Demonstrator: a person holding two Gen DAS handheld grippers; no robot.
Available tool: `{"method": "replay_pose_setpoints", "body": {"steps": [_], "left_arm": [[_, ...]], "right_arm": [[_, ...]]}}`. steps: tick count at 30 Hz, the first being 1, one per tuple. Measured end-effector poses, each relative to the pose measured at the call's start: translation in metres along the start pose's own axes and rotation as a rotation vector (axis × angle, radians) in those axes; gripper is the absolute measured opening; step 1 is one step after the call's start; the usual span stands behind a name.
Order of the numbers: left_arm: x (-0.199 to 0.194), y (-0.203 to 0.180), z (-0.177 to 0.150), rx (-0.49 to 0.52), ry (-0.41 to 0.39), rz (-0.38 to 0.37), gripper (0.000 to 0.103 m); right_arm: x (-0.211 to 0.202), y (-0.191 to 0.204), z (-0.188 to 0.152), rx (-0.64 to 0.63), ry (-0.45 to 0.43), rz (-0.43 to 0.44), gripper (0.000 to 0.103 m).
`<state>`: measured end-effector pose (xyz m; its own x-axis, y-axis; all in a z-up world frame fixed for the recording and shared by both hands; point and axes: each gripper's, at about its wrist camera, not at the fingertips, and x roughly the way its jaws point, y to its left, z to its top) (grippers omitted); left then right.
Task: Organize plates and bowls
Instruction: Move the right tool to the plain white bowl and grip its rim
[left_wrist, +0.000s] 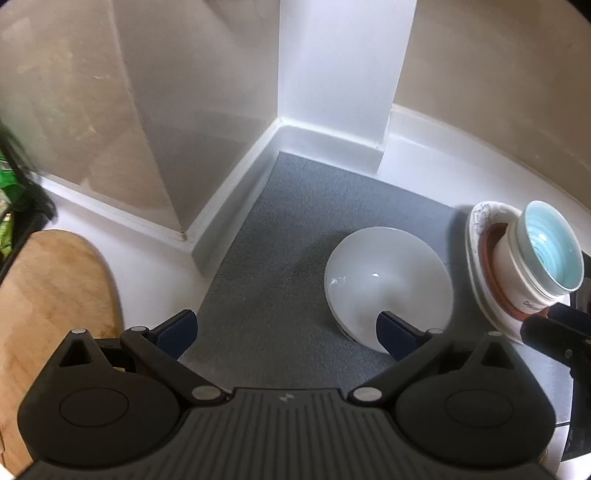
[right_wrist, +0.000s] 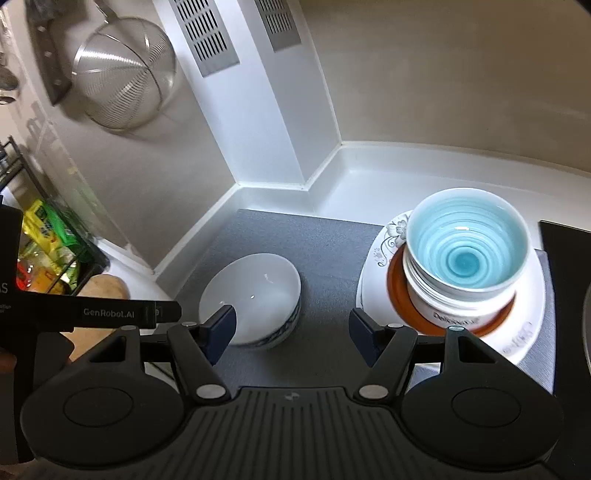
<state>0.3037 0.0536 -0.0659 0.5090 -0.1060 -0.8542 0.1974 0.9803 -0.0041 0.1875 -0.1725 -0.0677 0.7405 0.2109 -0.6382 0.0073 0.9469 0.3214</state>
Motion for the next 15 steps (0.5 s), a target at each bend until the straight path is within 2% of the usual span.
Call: {"method": "replay_pose_setpoints", "body": {"steps": [11,15], "left_arm": [[0.057,0.003,0.019,0.013,0.099,-0.017,0.103],[0.073,0.0,0.021,0.016,0.129,-0.02,0.103]], "right_arm": [[0.069,-0.003,0.021,0.015,0.105,-0.043,0.07],[0.087,-0.005,0.023,0.024,0.143,-0.029,0.07]]}}
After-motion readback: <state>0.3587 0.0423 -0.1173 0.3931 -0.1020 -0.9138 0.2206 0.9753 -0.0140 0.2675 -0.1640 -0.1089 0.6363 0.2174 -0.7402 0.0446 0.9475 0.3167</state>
